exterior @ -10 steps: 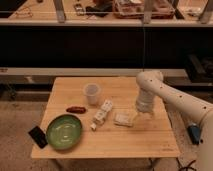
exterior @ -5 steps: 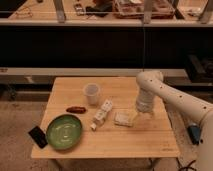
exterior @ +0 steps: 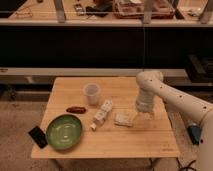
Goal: Drag the ceramic bowl in a circle
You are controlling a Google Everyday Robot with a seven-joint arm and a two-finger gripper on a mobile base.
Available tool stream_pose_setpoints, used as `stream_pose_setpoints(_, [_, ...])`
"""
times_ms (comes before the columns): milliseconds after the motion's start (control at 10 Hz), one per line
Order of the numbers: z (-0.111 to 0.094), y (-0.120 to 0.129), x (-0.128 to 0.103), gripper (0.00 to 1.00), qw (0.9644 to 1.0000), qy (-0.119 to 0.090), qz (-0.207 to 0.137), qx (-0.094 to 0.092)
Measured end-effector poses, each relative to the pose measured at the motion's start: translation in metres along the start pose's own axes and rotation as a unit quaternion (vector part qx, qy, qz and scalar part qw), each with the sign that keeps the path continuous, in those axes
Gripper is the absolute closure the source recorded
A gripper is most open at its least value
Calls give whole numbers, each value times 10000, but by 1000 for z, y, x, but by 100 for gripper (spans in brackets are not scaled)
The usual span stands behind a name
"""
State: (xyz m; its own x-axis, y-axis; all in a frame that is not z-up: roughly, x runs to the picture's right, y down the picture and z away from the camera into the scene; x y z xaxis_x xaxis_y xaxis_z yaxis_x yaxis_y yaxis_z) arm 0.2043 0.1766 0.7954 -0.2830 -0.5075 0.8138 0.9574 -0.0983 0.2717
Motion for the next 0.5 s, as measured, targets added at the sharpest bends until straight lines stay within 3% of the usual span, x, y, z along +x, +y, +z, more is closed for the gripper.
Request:
stream_pose_setpoints(300, [0,-1,1,20,10000,13,-1,-2])
stream_pose_setpoints(500, [-10,-16,13,20,9995,291,-71,-57])
